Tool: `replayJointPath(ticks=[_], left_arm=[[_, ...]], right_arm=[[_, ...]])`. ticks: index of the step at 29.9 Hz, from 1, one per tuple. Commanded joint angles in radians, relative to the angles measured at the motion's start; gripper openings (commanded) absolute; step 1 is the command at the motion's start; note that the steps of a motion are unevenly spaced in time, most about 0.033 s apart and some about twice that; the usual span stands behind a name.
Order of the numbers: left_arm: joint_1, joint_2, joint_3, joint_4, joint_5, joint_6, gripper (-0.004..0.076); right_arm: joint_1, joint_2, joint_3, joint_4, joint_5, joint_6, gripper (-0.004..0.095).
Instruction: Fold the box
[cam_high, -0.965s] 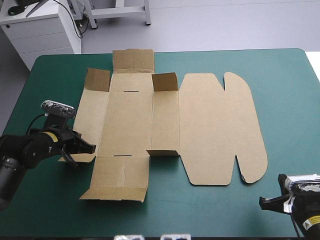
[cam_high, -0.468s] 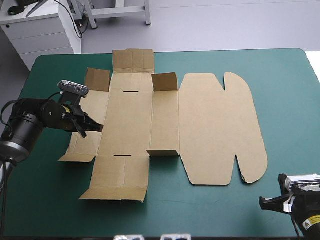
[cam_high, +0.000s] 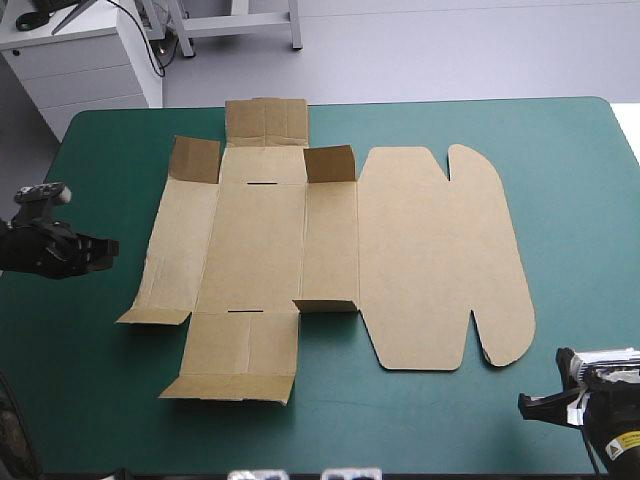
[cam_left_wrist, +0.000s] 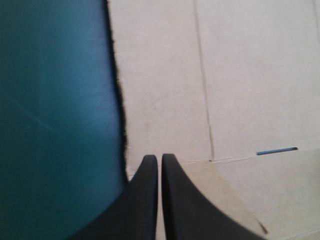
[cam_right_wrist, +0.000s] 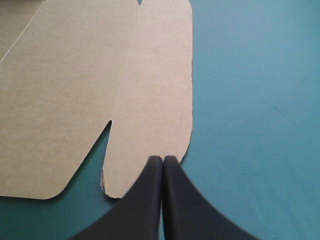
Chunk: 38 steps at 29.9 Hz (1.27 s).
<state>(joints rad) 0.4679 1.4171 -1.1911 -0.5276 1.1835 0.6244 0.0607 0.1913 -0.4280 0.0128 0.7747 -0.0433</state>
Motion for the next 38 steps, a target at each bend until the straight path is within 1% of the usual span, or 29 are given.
replayJointPath(ticks=[1,8,9,11,14,17,19,25,30,36,38], left_arm=[[0.086,0.012,-0.035,-0.067,-0.031,0.012,0.0017],[0.110,0.133,-0.035,-0.079,-0.026,0.007,0.0018],[0.110,0.151,-0.035,-0.079,-0.024,0.011,0.0025],[0.110,0.183,-0.035,-0.085,-0.024,0.013,0.0064],[0.110,0.228,-0.035,-0.129,-0.019,0.036,0.0188],[0.107,0.262,-0.035,-0.225,0.020,0.139,0.0353],[0.104,0.275,-0.035,-0.276,0.033,0.167,0.0415],[0.104,0.326,-0.033,-0.252,0.029,0.167,0.0422],[0.096,0.369,-0.031,-0.264,0.069,0.167,0.0422],[0.030,0.403,-0.031,-0.260,0.064,0.167,0.0422],[-0.004,0.409,-0.031,-0.260,0.046,0.167,0.0422]], right_arm=[[-0.008,0.013,-0.027,-0.003,-0.073,-0.007,-0.0019],[-0.008,0.013,-0.027,-0.003,-0.073,-0.007,-0.0019],[-0.008,0.013,-0.027,-0.003,-0.073,-0.007,-0.0019],[-0.008,0.013,-0.027,-0.003,-0.073,-0.007,-0.0019],[-0.008,0.013,-0.027,-0.003,-0.073,-0.007,-0.0019],[-0.008,0.013,-0.027,-0.003,-0.073,-0.007,-0.0019],[-0.008,0.013,-0.027,-0.003,-0.075,-0.007,-0.0019],[-0.008,0.013,-0.025,-0.003,-0.076,-0.007,-0.0019],[-0.008,0.013,-0.025,-0.003,-0.076,-0.007,-0.0019],[-0.008,0.013,-0.025,-0.003,-0.076,-0.007,-0.0019],[-0.008,0.013,-0.025,-0.003,-0.076,-0.007,-0.0019]])
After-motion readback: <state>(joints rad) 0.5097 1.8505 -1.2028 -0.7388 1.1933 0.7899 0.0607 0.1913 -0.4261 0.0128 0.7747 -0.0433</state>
